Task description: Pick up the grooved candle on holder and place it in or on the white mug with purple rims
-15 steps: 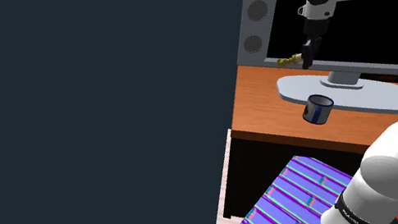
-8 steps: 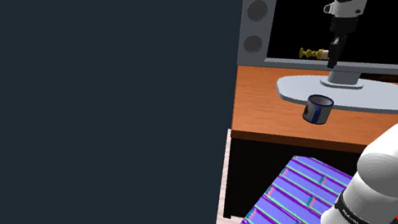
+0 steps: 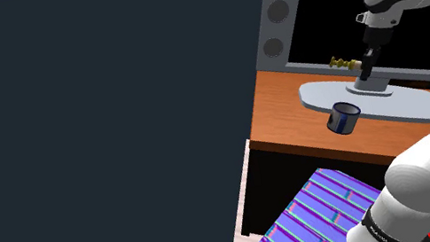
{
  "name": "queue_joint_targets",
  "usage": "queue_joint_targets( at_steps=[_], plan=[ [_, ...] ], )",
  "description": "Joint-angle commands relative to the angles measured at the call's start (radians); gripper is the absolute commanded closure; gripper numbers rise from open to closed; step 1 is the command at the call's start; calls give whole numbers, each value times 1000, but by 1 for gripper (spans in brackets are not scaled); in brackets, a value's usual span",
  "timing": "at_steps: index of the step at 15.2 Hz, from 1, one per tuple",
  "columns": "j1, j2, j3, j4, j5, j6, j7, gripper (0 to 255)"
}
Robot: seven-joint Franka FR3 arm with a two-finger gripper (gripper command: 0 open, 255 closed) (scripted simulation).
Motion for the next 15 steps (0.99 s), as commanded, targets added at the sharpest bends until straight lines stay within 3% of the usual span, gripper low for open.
queue_joint_targets(
  at_steps=[1, 11, 15],
  plan=[
    [-2, 3, -7, -26, -4, 29, 1, 255],
    [-5, 33, -44, -135, -20, 168, 9, 255],
    [-5, 34, -45, -138, -20, 172, 9, 255]
  ],
)
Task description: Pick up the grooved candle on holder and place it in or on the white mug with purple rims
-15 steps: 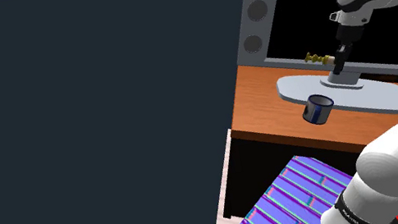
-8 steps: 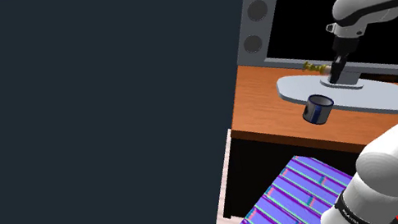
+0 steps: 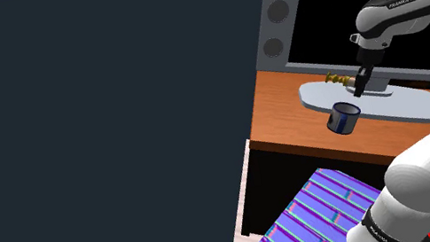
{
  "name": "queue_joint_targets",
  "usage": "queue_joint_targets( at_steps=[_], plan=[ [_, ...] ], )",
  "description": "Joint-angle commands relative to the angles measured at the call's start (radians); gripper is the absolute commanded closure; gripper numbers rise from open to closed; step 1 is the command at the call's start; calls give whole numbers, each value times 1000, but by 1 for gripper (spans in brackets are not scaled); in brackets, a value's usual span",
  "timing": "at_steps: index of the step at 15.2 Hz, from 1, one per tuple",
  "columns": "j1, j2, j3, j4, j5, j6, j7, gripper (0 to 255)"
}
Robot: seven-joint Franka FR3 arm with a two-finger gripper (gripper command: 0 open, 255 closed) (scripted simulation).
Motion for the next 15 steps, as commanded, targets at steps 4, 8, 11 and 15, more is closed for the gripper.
queue_joint_targets(
  at_steps=[4, 8, 11, 15],
  plan=[
    [0, 0, 0, -1, 0, 1, 0, 255],
    [0, 0, 0, -1, 0, 1, 0, 0],
    [1, -9, 10, 25, 4, -34, 0, 0],
    [6, -27, 38, 103, 17, -130, -1, 0]
  ],
)
